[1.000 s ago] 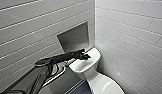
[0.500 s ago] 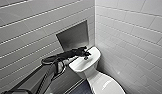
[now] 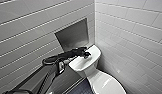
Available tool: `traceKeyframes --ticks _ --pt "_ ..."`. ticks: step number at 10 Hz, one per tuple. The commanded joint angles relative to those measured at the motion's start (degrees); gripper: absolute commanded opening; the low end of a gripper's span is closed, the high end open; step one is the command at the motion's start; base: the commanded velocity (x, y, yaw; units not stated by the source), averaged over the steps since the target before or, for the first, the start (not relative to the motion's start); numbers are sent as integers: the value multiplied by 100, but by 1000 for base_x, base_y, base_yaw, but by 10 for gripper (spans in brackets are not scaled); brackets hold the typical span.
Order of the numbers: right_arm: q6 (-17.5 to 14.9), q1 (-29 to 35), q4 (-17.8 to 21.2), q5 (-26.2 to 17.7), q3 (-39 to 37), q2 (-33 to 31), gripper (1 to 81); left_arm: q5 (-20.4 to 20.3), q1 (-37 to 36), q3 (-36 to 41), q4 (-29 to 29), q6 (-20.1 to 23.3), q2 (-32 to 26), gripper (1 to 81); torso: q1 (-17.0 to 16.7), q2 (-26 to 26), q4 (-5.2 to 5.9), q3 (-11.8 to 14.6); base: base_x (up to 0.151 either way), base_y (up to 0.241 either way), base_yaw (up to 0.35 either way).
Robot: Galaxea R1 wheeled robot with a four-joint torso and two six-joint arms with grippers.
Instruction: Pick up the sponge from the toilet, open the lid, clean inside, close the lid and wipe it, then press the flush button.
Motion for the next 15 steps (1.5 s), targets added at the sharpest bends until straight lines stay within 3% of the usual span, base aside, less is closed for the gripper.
traceKeyframes --ticks 1,8,15 --pt "-11 -72 42 -445 74 93 10 108 -1028 -3 56 32 3 10 0 0 0 0 0 0 0" --pt "-11 -71 33 -454 75 102 10 82 -844 -318 56 41 3 10 0 0 -2 0 0 0 0" --pt "-11 -115 42 -454 75 128 10 -402 -711 -697 240 41 308 10 0 0 0 0 0 0 0"
